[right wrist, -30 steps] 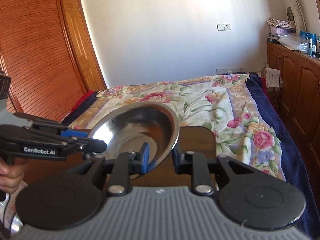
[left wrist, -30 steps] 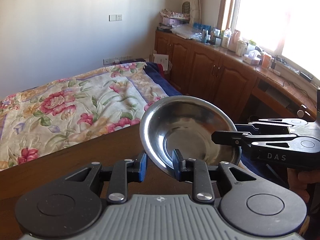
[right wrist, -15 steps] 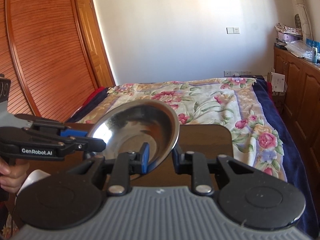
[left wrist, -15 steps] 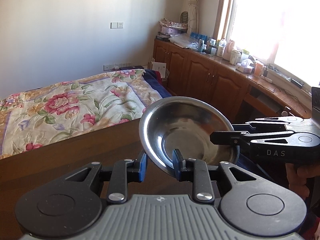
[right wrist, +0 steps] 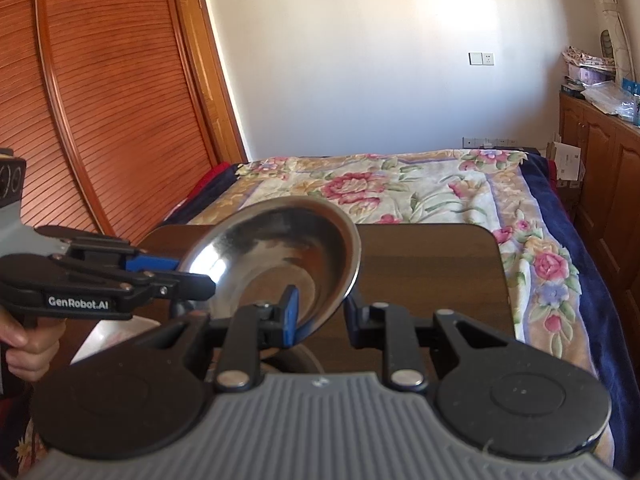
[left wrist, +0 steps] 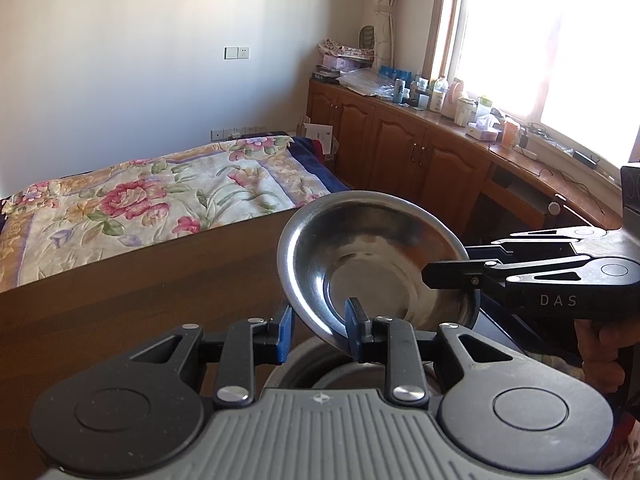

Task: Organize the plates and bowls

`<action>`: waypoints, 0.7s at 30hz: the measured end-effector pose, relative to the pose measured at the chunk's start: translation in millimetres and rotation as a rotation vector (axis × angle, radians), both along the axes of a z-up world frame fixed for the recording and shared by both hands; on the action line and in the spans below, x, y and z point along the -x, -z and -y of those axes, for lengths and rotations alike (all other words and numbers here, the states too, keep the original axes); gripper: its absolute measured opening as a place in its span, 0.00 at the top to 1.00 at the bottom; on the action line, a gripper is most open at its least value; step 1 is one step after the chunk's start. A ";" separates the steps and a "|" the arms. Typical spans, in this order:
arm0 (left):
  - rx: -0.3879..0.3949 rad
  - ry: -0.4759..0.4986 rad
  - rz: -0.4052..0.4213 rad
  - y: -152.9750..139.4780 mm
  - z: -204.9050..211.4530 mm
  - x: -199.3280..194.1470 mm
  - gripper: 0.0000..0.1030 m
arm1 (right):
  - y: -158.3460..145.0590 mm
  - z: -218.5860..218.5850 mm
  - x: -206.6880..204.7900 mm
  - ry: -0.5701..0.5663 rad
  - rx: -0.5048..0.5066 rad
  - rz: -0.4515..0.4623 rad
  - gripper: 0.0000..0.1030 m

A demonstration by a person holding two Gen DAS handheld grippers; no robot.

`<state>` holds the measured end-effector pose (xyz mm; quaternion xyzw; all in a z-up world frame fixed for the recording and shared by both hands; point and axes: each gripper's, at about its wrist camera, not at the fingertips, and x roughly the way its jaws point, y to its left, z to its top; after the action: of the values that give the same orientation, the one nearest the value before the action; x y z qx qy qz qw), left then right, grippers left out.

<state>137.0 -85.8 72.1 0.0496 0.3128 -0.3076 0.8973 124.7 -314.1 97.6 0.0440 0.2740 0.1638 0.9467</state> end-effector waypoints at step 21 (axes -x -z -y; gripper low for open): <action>0.026 -0.031 0.003 36.0 -29.4 63.7 0.73 | 25.0 -20.7 47.1 -0.046 -0.036 -0.042 0.74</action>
<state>73.3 -56.5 36.2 0.0333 0.3079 -0.2975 0.9031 77.5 -293.4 72.6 0.0580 0.2917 0.1896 0.9357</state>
